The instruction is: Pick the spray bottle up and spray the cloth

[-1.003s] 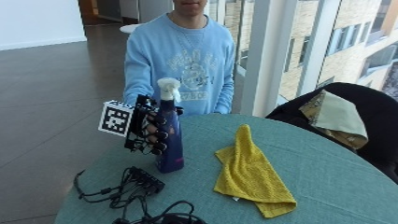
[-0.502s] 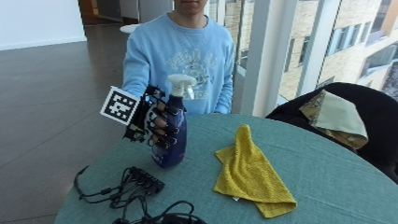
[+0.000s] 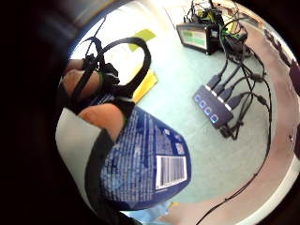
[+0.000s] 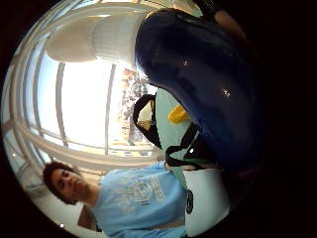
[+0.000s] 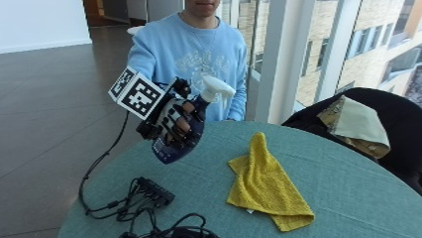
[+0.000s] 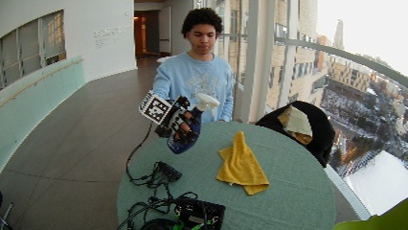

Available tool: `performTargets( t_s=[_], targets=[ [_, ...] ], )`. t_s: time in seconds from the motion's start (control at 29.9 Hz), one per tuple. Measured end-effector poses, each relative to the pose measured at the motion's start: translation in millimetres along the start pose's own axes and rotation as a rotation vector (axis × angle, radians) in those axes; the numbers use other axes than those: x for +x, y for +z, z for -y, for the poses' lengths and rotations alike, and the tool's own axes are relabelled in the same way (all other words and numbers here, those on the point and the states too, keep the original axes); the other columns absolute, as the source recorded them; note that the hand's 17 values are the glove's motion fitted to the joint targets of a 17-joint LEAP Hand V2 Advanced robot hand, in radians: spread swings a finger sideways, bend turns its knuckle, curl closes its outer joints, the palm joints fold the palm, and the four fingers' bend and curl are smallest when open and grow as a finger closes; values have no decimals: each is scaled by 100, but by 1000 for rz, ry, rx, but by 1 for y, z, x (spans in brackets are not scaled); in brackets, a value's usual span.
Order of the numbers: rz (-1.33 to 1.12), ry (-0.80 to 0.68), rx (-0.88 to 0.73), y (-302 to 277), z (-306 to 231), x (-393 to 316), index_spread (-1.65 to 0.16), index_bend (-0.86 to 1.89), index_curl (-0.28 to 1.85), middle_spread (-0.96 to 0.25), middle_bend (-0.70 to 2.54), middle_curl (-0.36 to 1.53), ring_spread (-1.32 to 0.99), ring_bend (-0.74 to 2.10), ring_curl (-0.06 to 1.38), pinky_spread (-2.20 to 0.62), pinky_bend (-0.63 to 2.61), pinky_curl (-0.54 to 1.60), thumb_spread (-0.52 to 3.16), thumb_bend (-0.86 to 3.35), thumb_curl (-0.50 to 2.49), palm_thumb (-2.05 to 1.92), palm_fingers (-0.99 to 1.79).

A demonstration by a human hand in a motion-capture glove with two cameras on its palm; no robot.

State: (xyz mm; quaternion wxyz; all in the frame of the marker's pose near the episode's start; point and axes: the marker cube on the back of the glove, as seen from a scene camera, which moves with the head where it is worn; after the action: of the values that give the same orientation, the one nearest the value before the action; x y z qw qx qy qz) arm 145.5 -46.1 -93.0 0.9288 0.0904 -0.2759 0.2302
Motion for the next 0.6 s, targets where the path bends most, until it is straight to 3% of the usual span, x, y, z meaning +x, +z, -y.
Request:
performTargets(
  t_s=[0.4, 0.6],
  targets=[
    [-153, 140, -294, 15, 22, 10, -31, 7, 20, -6, 27, 42, 5, 53, 36, 23, 37, 36, 85, -2, 62, 90, 95],
    [-201, 184, -366, 24, 27, 12, -31, 7, 20, -6, 27, 42, 5, 53, 36, 23, 38, 36, 85, -2, 63, 89, 95]
  ],
)
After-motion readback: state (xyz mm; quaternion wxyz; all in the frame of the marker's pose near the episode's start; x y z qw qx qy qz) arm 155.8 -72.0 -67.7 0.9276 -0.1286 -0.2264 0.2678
